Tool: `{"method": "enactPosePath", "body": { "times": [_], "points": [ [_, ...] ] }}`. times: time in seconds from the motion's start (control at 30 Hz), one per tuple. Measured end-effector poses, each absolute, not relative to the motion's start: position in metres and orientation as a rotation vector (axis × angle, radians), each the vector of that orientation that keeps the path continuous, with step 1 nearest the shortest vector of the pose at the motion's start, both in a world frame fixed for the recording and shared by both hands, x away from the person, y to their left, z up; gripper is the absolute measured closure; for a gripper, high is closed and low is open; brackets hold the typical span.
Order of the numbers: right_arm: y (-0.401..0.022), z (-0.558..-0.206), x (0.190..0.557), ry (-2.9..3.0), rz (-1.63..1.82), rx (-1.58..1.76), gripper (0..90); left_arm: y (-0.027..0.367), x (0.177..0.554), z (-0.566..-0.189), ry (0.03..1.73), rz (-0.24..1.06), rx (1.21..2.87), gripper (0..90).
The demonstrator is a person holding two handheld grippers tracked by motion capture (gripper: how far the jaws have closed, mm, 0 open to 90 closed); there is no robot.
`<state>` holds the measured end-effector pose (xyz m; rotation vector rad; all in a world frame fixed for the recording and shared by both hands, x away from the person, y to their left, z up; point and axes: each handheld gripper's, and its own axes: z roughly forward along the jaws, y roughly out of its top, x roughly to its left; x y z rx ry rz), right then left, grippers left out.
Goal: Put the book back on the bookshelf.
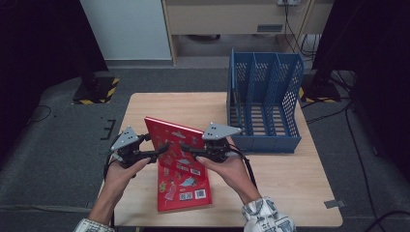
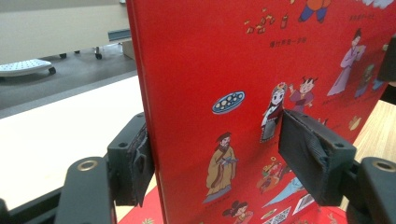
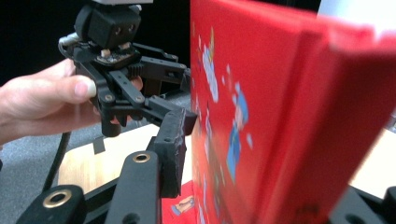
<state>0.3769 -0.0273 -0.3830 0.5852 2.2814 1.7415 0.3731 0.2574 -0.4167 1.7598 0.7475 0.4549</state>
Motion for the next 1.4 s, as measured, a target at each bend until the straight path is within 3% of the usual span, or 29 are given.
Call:
{"method": "enactPosePath", "body": {
  "times": [1.4],
  "points": [
    [-0.015, -0.375, 0.386, 2.229, 1.818, 0.624, 75.5, 0.257, 0.375, -0.417, 0.736, 0.448, 1.764, 27.3]
  ]
}}
